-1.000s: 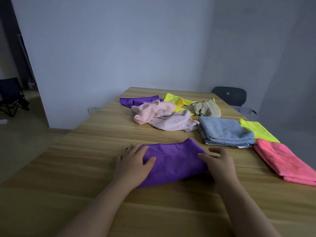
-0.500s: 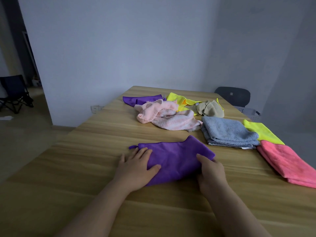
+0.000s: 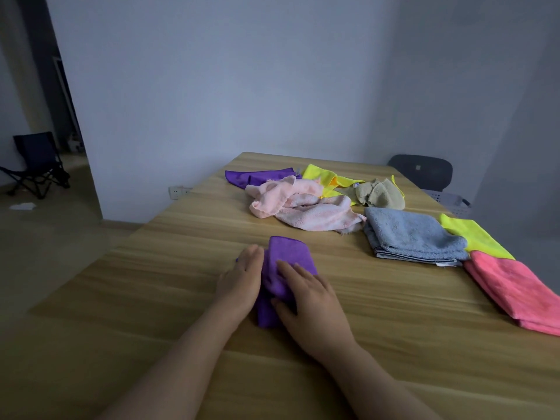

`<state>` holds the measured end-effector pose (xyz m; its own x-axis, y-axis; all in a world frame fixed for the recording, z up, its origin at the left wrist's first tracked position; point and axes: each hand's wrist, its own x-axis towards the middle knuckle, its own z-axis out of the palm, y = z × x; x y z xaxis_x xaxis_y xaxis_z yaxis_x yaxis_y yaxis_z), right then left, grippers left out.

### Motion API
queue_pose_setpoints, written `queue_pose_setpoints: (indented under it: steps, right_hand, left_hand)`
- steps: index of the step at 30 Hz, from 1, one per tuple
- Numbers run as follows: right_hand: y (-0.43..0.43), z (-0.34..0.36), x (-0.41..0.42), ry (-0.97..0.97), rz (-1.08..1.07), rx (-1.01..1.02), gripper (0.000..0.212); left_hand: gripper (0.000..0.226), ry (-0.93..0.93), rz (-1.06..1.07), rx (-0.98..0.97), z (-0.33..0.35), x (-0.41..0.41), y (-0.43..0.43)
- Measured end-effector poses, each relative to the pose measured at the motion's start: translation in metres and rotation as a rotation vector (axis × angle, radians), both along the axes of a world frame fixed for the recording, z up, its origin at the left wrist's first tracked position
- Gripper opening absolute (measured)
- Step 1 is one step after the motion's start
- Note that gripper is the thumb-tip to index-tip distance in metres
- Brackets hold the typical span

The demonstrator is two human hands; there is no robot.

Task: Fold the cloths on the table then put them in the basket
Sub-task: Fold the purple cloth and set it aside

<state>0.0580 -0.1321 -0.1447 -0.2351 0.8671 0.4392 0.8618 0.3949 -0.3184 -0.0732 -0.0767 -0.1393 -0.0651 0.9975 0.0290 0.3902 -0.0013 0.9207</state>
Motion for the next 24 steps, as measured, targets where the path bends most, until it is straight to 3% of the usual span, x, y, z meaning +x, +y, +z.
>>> queue_pose_setpoints:
  steps: [6,9,12,15,19,22,23,24]
  right_hand:
    - [-0.002,0.001,0.005,-0.059,0.127,-0.091,0.059]
    - [-0.002,0.005,0.010,0.029,0.189,-0.146,0.044]
    - [-0.003,0.007,0.013,0.162,0.198,-0.186,0.031]
    - [-0.004,0.008,0.010,0.279,0.083,-0.187,0.035]
    - [-0.007,0.012,0.008,0.183,-0.108,-0.090,0.041]
    - [-0.012,0.016,0.008,-0.006,-0.238,0.315,0.016]
    - [-0.012,0.017,0.005,-0.056,-0.282,0.341,0.018]
    - [-0.011,0.016,0.003,-0.095,-0.303,0.214,0.038]
  left_hand:
    - [0.029,0.213,-0.060,0.070,0.000,-0.001,-0.003]
    - [0.024,0.178,0.017,0.068,-0.002,-0.002,-0.004]
    - [0.018,0.334,0.075,0.123,-0.003,-0.002,-0.005]
    - [0.010,0.456,0.102,0.148,-0.002,-0.002,-0.006]
    - [0.002,0.399,-0.002,0.094,-0.002,-0.002,-0.004]
    - [0.011,0.190,-0.137,0.074,-0.005,0.001,-0.004]
    - [0.016,0.140,-0.155,0.072,-0.005,0.004,-0.004]
    - [0.020,0.109,-0.155,0.072,-0.006,0.006,-0.003]
